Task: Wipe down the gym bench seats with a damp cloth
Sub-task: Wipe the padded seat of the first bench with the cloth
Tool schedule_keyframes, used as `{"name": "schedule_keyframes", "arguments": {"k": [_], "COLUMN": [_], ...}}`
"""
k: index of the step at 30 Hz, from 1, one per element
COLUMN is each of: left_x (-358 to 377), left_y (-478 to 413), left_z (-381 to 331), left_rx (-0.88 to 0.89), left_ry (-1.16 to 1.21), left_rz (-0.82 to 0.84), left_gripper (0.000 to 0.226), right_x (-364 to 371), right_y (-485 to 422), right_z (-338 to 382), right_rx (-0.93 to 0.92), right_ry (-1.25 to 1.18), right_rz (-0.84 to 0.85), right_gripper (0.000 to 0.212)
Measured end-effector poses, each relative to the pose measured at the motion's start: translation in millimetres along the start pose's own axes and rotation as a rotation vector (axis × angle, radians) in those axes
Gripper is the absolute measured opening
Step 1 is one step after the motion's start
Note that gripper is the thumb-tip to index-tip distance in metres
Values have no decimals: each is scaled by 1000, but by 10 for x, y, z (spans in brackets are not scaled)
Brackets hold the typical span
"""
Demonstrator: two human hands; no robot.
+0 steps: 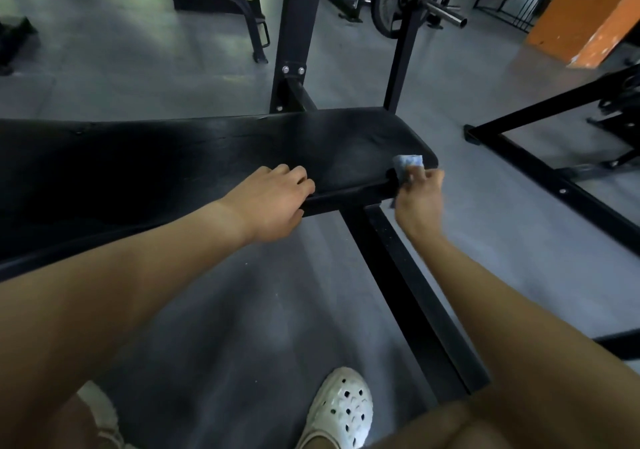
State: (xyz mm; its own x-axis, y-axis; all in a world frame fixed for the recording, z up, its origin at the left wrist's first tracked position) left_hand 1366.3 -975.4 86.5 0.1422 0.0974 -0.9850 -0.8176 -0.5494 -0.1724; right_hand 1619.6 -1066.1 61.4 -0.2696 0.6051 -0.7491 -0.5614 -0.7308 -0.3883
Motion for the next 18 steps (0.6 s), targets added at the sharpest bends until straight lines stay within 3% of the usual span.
{"name": "schedule_keyframes", "arguments": {"k": [4, 7, 12, 15, 18], "left_x": [51, 70, 87, 103, 122], "left_y": [-53, -90, -116, -118, -115], "left_z": [-119, -200, -198, -183, -182], "left_rx": [8, 23, 32, 40, 38], "left_ry": [-1, 4, 1, 1, -1], "left_rz": [-32, -36, -37, -41, -30], "left_gripper": [39, 40, 41, 41, 43], "right_x": [288, 348, 276, 261, 156], "right_y": [391, 459, 234, 206, 72], "right_z": [449, 447, 200, 195, -20], "right_rx": [40, -56, -69, -42, 117], "right_ry": [-228, -184, -104, -119, -147], "right_rz": [-36, -22, -3, -19, -65], "right_gripper": [25, 26, 34, 38, 44]}}
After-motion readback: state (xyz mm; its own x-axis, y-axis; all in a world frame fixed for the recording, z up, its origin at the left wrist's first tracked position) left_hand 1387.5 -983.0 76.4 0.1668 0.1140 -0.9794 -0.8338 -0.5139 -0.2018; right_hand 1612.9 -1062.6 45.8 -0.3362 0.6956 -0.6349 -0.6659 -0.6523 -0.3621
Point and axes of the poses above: each hand's wrist, its own y-axis away from the middle knuckle, its own x-axis out of the palm, z = x × y, the point moved 3 cm from there along -y, towards the middle knuckle, and after that the axes turned 7 degrees about -x, right-handed, at the moved point
